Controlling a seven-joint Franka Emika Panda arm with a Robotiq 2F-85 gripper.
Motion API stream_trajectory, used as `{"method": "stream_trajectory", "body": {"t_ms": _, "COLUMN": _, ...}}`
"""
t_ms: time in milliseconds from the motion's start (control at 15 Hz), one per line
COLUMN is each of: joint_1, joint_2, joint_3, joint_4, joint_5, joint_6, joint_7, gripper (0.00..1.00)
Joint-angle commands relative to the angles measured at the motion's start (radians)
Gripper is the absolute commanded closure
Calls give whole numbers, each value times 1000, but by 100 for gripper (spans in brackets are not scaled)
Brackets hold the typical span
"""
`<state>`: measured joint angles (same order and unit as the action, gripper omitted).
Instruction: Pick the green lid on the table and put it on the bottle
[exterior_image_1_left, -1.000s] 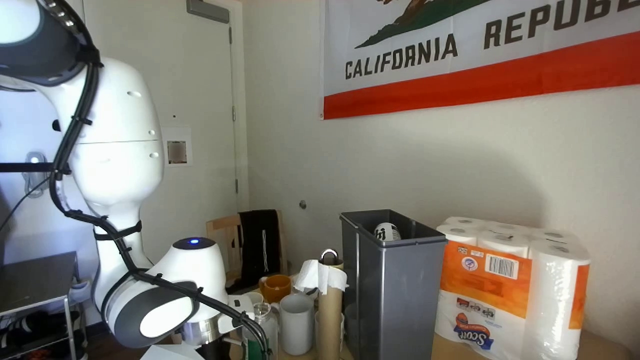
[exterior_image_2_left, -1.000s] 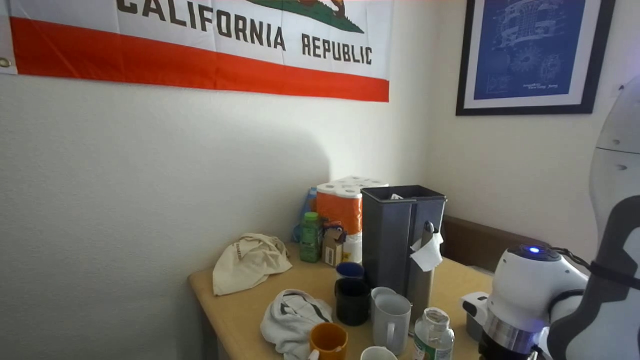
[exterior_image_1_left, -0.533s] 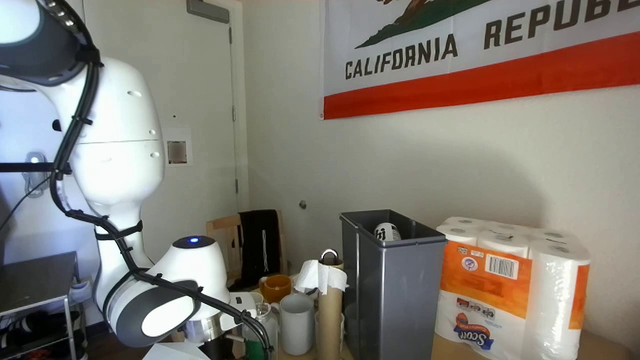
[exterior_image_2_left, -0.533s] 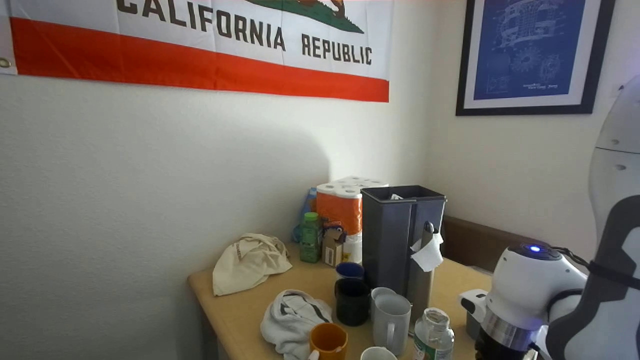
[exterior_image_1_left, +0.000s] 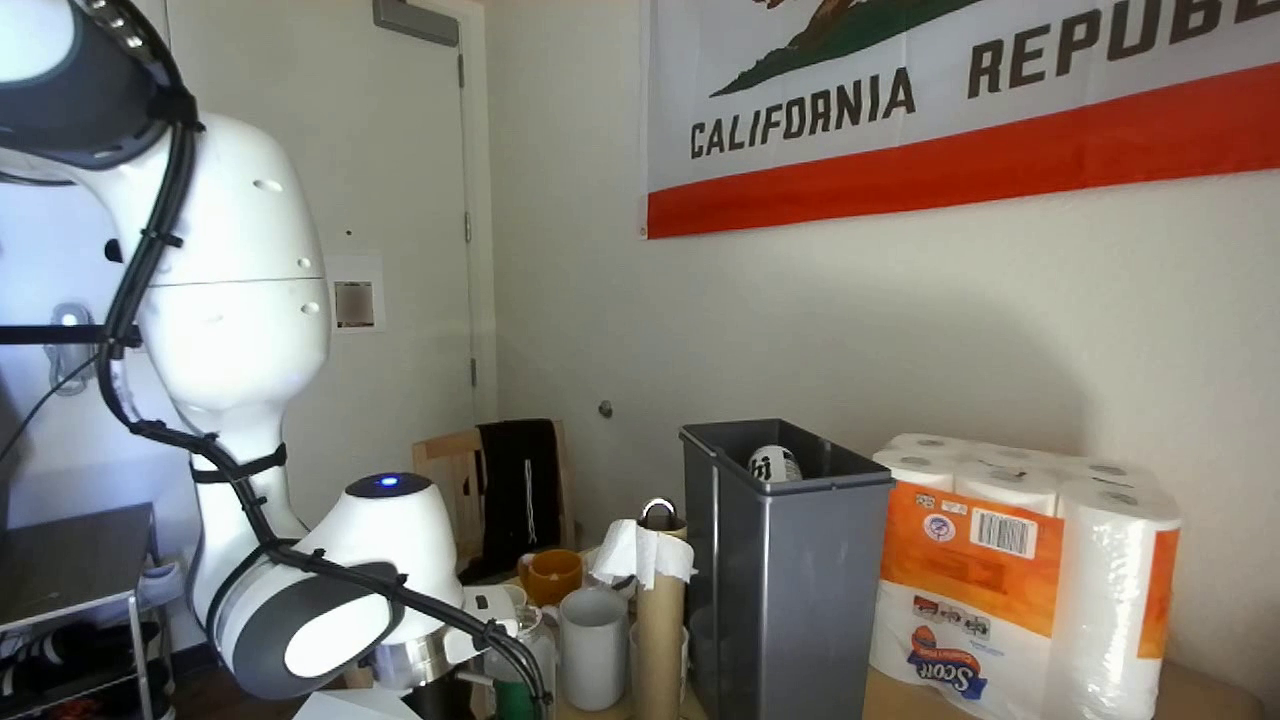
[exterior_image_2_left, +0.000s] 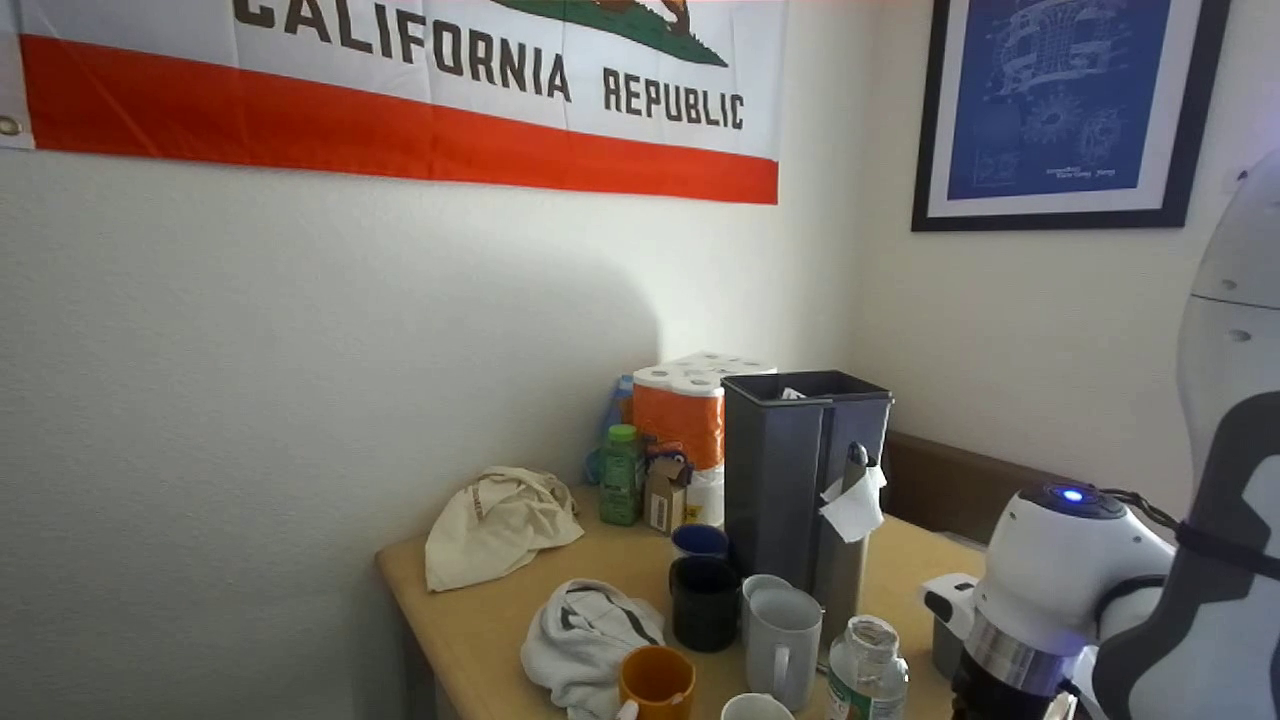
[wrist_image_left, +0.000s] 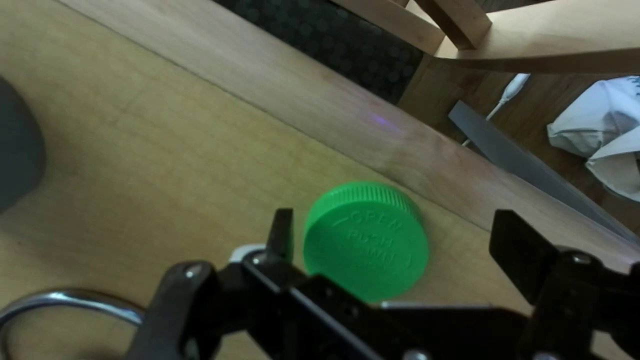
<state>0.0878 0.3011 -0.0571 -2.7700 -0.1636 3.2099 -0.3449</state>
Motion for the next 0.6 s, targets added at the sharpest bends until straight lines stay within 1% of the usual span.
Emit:
{"method": "stream_trajectory", "body": {"t_ms": 0, "joint_1": 13, "joint_2": 19, "joint_3": -13, "joint_4": 5, "joint_5": -30, "joint_6": 31, "joint_7": 27, "gripper": 0}}
{"method": "stream_trajectory", "body": {"t_ms": 133, "joint_1": 3, "joint_2": 27, "joint_3": 2, "joint_4": 10, "joint_5": -31, "joint_6": 34, "joint_7": 31, "gripper": 0}}
{"method": "stream_trajectory", "body": {"t_ms": 333, "joint_1": 6, "joint_2": 40, "joint_3": 4, "joint_4": 19, "joint_5": -28, "joint_6": 32, "joint_7": 35, "gripper": 0}}
{"method": "stream_trajectory", "body": {"t_ms": 400, "joint_1": 11, "joint_2": 43, "joint_3": 0, "joint_4": 22, "joint_5": -28, "joint_6": 32, "joint_7": 34, "gripper": 25}}
{"method": "stream_trajectory", "body": {"t_ms": 467, "joint_1": 18, "joint_2": 44, "joint_3": -7, "joint_4": 25, "joint_5": -28, "joint_6": 30, "joint_7": 35, "gripper": 26}}
{"method": "stream_trajectory", "body": {"t_ms": 533, "joint_1": 23, "joint_2": 46, "joint_3": -12, "joint_4": 26, "joint_5": -28, "joint_6": 30, "joint_7": 35, "gripper": 32}}
